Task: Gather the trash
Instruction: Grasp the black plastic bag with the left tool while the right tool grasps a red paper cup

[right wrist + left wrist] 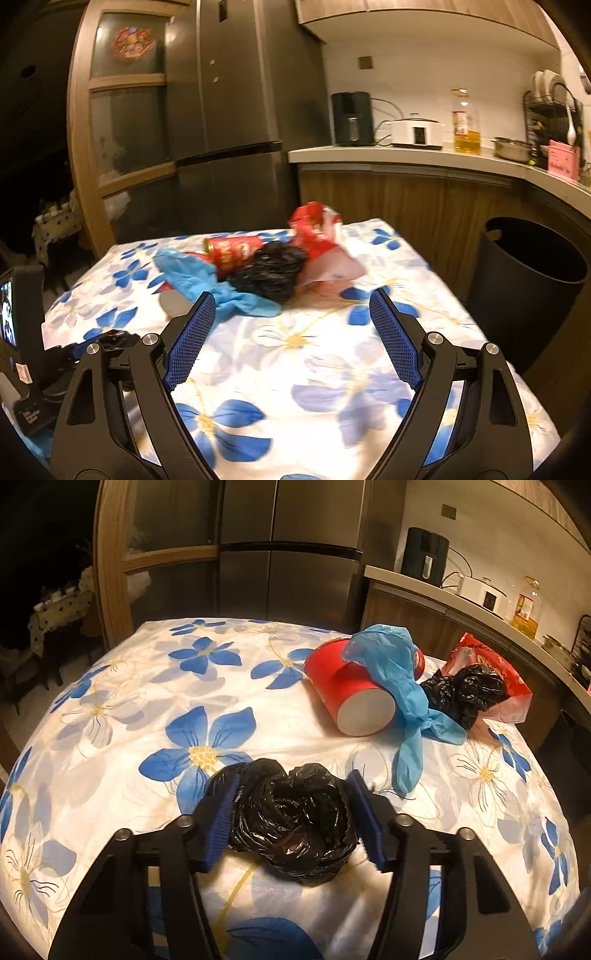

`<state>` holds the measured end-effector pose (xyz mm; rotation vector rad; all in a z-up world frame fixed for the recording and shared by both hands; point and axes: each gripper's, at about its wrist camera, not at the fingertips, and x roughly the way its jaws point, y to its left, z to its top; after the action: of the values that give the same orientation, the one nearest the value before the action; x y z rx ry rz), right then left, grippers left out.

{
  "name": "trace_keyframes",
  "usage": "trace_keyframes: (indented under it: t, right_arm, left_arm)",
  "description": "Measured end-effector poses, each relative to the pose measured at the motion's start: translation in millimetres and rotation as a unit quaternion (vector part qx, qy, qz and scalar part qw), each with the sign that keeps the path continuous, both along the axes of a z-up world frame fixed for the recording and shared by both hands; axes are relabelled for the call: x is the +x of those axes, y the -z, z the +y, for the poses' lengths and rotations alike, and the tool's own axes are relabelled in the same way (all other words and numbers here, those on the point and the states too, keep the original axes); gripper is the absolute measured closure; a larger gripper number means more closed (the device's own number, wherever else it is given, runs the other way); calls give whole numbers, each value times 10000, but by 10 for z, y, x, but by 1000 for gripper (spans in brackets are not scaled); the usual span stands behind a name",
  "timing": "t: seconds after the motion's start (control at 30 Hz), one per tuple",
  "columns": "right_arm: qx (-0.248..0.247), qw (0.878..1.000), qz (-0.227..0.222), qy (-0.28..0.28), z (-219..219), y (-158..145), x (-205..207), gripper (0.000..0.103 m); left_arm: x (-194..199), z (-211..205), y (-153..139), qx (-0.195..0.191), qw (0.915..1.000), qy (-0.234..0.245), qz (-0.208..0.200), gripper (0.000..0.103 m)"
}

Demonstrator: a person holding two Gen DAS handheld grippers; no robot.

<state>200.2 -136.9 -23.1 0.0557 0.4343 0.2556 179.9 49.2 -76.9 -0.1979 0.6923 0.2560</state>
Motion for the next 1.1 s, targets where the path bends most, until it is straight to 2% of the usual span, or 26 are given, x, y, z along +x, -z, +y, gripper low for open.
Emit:
trace_keyframes:
  t: [0.2,0.3,0.43,0.63,0.83,1.1]
  right_arm:
    - [-67,9988,133,-458,318,51,68,20]
    - [-115,9968,278,-747,511,102,116,24]
    - [-130,9936,445,-1031,772,174,200,29]
    - [91,9870,931,-1307,1114,318,473,30]
    - [203,9836,1280,-1252,1293,424,720,30]
    - [268,9841,1422,-1034,1353,461,937,30]
  left_arm:
    - [-88,54,-39,-110,9998,84,-107,71]
    - [-158,133,-91,-175,9997,-3,-197,75]
    - [-262,257,-180,-105,9992,-157,-344,77]
    - [-349,421,-276,-35,9984,-251,-513,77]
    - [-385,560,-303,-90,9978,-303,-588,77]
    - [-348,673,-298,-182,9974,-272,-643,77]
